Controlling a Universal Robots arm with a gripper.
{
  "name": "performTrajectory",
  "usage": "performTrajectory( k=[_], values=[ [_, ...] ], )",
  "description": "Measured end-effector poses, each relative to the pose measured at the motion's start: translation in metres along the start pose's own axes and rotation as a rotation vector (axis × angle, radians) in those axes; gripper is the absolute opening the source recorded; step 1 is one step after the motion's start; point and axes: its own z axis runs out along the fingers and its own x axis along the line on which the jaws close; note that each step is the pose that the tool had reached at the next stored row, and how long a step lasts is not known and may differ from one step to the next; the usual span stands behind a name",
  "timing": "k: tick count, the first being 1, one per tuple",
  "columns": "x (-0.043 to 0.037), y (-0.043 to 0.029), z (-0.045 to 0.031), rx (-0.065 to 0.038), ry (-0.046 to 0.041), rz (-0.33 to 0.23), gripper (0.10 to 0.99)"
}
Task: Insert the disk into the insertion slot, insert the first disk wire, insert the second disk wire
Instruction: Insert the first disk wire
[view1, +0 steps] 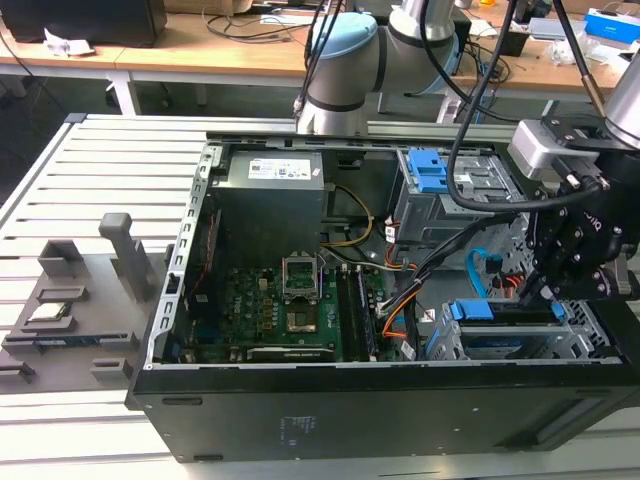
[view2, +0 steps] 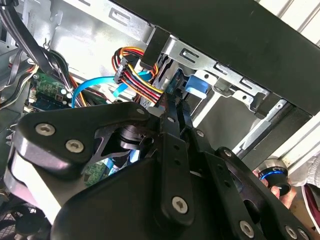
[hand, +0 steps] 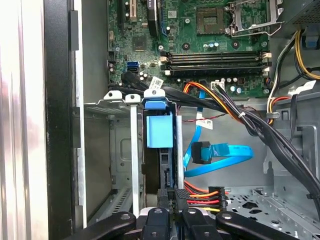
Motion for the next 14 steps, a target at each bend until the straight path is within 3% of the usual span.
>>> performTrajectory(
  k=[2, 4, 11, 13, 14],
  values=[
    [0.0000, -0.0001, 0.0005, 0.000, -0.0004, 0.000, 0.239],
    [0.0001, -0.0001, -0.0007, 0.000, 0.0012, 0.000, 0.239],
    [-0.0025, 0.0013, -0.0331, 0.000, 0.0010, 0.000, 0.224],
    [-0.0029, 0.0016, -0.0394, 0.000, 0.0010, 0.000, 0.106],
    [-0.0027, 0.0016, -0.0425, 0.000, 0.0010, 0.000, 0.106]
  ],
)
